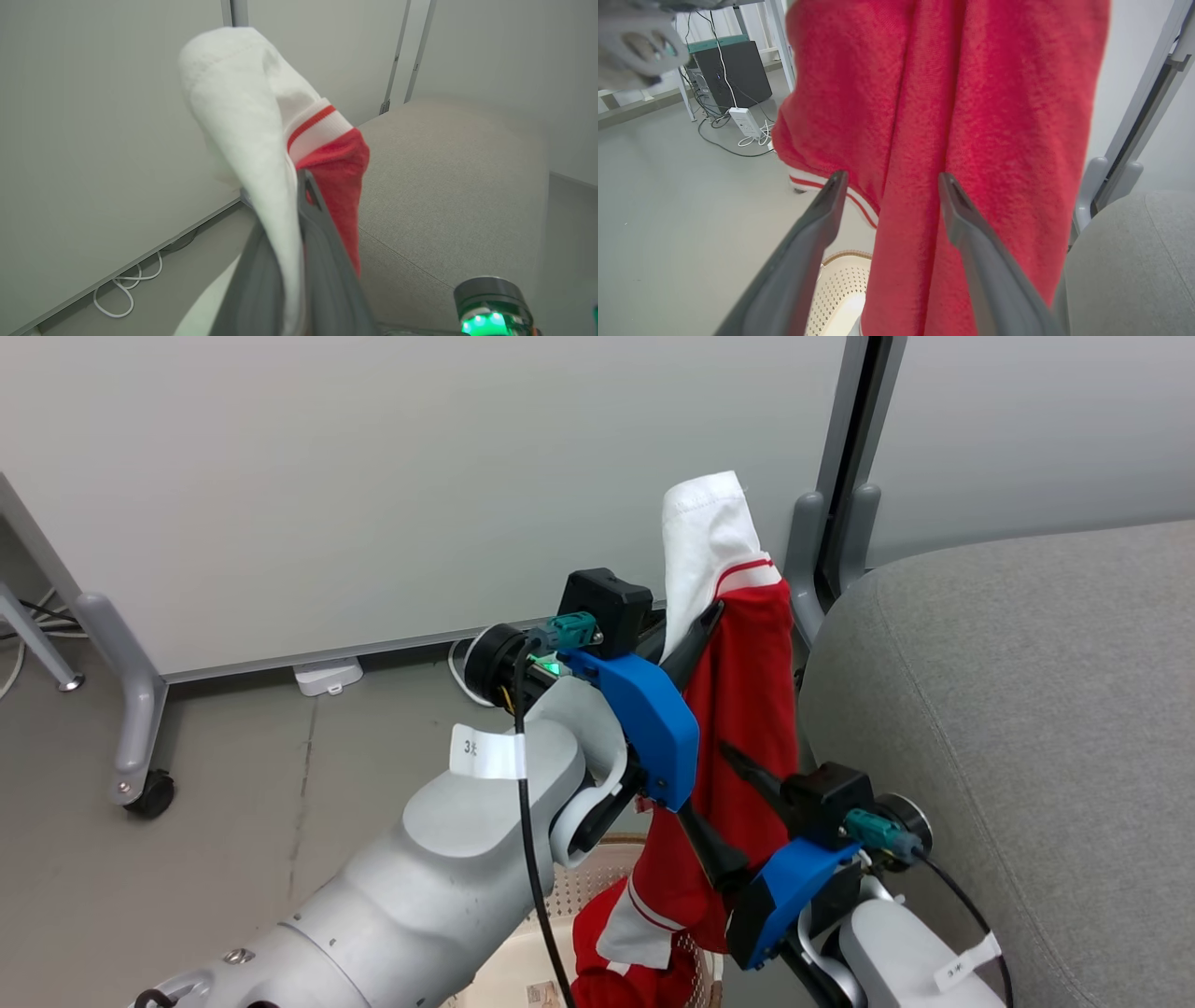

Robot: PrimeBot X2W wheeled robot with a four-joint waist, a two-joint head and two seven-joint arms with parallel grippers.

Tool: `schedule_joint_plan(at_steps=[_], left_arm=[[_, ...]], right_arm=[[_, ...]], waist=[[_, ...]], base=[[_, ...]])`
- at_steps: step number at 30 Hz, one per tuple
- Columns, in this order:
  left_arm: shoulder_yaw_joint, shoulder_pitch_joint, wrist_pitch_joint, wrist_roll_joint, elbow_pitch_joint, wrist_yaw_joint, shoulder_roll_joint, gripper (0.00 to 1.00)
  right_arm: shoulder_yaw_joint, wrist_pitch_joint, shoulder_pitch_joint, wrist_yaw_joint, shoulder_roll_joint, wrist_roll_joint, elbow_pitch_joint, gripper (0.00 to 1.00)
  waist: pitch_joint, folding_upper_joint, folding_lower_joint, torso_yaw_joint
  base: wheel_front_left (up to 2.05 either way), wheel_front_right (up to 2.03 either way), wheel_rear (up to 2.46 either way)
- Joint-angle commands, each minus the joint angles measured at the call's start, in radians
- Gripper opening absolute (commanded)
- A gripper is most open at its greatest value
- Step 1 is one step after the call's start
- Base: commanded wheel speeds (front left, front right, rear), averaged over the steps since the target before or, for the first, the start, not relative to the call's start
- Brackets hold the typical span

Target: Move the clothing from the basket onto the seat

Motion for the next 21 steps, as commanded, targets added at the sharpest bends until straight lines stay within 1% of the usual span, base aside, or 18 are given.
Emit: schedule_joint_plan(at_steps=[1, 10, 15, 21], left_arm=[[-0.004, -0.016, -0.005, -0.006, -0.004, 0.004, 0.001, 0.0], [-0.05, -0.024, -0.006, -0.047, -0.026, 0.009, 0.0, 0.0], [-0.072, -0.029, -0.01, -0.067, -0.036, 0.014, 0.001, 0.0], [-0.093, -0.04, -0.013, -0.09, -0.048, 0.019, 0.001, 0.0]], right_arm=[[0.001, -0.008, -0.019, 0.0, -0.002, 0.01, 0.014, 1.0], [0.034, -0.048, -0.118, 0.0, -0.002, 0.072, 0.164, 1.0], [0.075, -0.071, -0.157, 0.0, -0.002, 0.122, 0.216, 1.0], [0.091, -0.088, -0.203, 0.0, -0.002, 0.139, 0.299, 1.0]], waist=[[0.001, -0.0001, -0.0001, 0.002], [0.007, -0.0001, -0.0001, 0.02], [0.009, -0.0001, -0.0001, 0.026], [0.011, -0.0001, -0.0001, 0.033]], base=[[0.0, 0.0, 0.0], [0.0, 0.0, 0.0], [0.0, 0.0, 0.0], [0.0, 0.0, 0.0]])
